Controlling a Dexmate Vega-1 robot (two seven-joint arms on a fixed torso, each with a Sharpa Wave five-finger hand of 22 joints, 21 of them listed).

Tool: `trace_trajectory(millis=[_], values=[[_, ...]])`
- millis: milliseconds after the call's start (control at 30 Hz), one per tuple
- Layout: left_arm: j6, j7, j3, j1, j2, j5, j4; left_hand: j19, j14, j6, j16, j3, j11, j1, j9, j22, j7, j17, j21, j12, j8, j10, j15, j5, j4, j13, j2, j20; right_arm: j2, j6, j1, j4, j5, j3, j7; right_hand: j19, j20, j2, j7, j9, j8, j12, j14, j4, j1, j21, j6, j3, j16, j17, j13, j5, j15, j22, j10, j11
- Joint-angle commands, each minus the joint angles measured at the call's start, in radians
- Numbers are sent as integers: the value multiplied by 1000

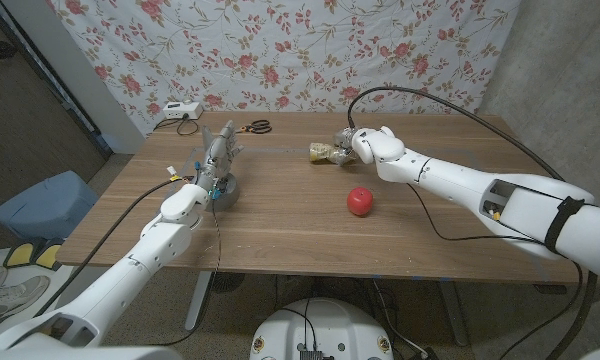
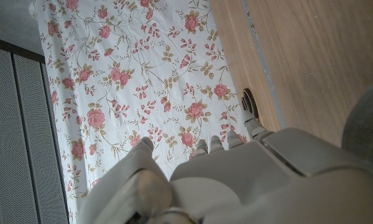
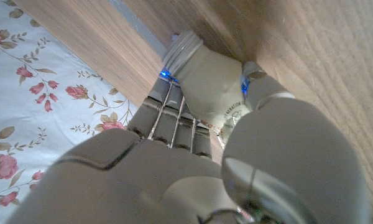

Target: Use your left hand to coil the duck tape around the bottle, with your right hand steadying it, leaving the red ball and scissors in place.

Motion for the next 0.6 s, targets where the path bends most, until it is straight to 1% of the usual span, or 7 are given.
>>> trace_trajectory(millis=[33, 133, 200, 333, 500, 567, 600], values=[[23, 23, 11, 8, 9, 19, -43, 3, -29, -1, 1, 1, 7, 4, 2, 4, 4, 4, -6, 0, -2, -24, 5, 6, -3, 3, 0, 4, -75, -16, -95, -134, -28, 65, -138, -10, -32, 229, -111, -2, -12, 6, 193, 23, -64, 8, 315, 4, 0, 6, 0, 17, -245, 6, 220, -130], [29, 35, 11, 20, 15, 25, -64, 8, -26, 1, 2, 3, 11, 7, 2, 4, 6, 3, -5, 1, -1, -19, 4, 7, -4, 3, 5, 0, -89, -15, -119, -159, -23, 88, -157, -11, -40, 236, -86, -4, -27, 0, 217, 43, -69, 18, 304, 9, -2, 8, -9, 28, -247, 8, 234, -114], [32, 41, 10, 28, 19, 26, -76, 10, -25, 1, 2, 5, 11, 9, 2, 4, 6, 3, -5, 2, -1, -17, 5, 7, -5, 3, 8, -1, -101, -5, -137, -176, -19, 103, -181, -14, -45, 235, -79, -3, -32, 1, 227, 55, -73, 22, 307, 11, -5, 9, -14, 33, -246, 10, 257, -122], [38, 51, 9, 42, 29, 33, -103, 11, -25, 0, 1, 7, 11, 12, 2, 4, 6, 3, -6, 2, -2, -16, 5, 8, -6, 3, 10, -1, -127, 18, -176, -218, -14, 134, -235, -20, -50, 232, -87, -2, -29, 2, 244, 73, -72, 33, 341, 18, -12, 10, -24, 44, -248, 12, 296, -125], [72, 89, 12, 65, 69, 76, -172, 10, -24, -8, 0, 12, 8, 22, 2, 3, 3, 2, -9, 0, -4, -17, 3, 7, -14, 3, 12, -6, -161, 33, -220, -285, -20, 172, -280, -25, -55, 213, -94, -2, -27, 0, 248, 61, -59, 40, 366, 21, -18, 12, -30, 51, -250, 12, 319, -129], [87, 108, 14, 71, 83, 98, -193, 12, -13, -14, 2, 20, 8, 43, 3, 2, 4, 1, -13, 1, -4, -12, 7, 4, -30, 3, 12, -5, -165, 37, -230, -296, -22, 183, -286, -26, -55, 211, -93, -2, -27, -2, 250, 59, -57, 40, 368, 21, -18, 12, -31, 52, -250, 12, 319, -129], [112, 147, 15, 85, 106, 137, -234, 20, 0, -13, 4, 30, 6, 67, 3, 1, 3, 0, -15, 3, -2, -4, 8, -1, -49, 3, 12, -2, -174, 40, -244, -316, -15, 196, -293, -26, -55, 211, -93, -2, -28, -3, 252, 57, -55, 42, 371, 21, -19, 13, -32, 53, -250, 12, 322, -128]])
